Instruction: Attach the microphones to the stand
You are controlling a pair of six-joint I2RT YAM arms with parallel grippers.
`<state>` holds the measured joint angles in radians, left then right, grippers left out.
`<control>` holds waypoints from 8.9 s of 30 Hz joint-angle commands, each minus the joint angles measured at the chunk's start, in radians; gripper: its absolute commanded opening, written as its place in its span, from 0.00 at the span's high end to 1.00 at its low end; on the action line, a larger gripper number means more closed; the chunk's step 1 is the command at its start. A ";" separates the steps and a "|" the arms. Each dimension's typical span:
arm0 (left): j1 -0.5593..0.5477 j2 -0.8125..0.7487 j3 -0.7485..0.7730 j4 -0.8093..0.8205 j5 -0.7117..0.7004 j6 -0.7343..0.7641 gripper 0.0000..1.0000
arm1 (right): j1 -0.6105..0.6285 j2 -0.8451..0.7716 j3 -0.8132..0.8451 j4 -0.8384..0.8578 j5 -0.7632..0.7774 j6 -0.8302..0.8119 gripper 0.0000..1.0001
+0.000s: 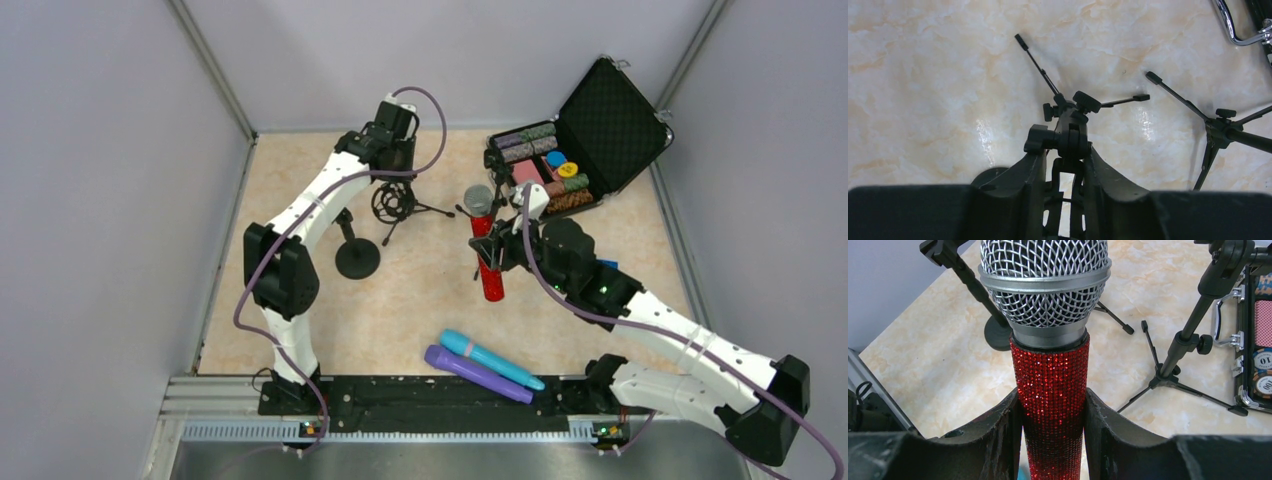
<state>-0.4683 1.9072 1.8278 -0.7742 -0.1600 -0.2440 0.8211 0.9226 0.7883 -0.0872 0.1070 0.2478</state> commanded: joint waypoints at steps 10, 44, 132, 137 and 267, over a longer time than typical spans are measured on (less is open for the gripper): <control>-0.026 0.006 0.089 -0.092 0.034 -0.013 1.00 | -0.010 0.001 0.058 0.032 0.011 0.013 1.00; -0.273 -0.018 0.127 -0.253 -0.156 -0.119 0.99 | -0.011 -0.032 0.022 0.068 0.006 0.015 1.00; 0.631 -0.848 -0.717 0.380 0.425 -0.142 0.04 | -0.011 0.403 0.358 0.527 -0.323 0.095 1.00; 0.631 -0.859 -0.757 0.386 0.419 -0.121 0.04 | -0.011 0.429 0.365 0.630 -0.303 0.021 1.00; 0.631 -0.967 -0.941 0.473 0.373 0.011 0.07 | 0.026 0.741 0.136 0.998 -0.400 -0.355 1.00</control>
<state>0.1600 0.9634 0.8730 -0.3183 0.2184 -0.2527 0.8536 1.6142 0.9569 1.0073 -0.3405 -0.1120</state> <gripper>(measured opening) 0.935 0.414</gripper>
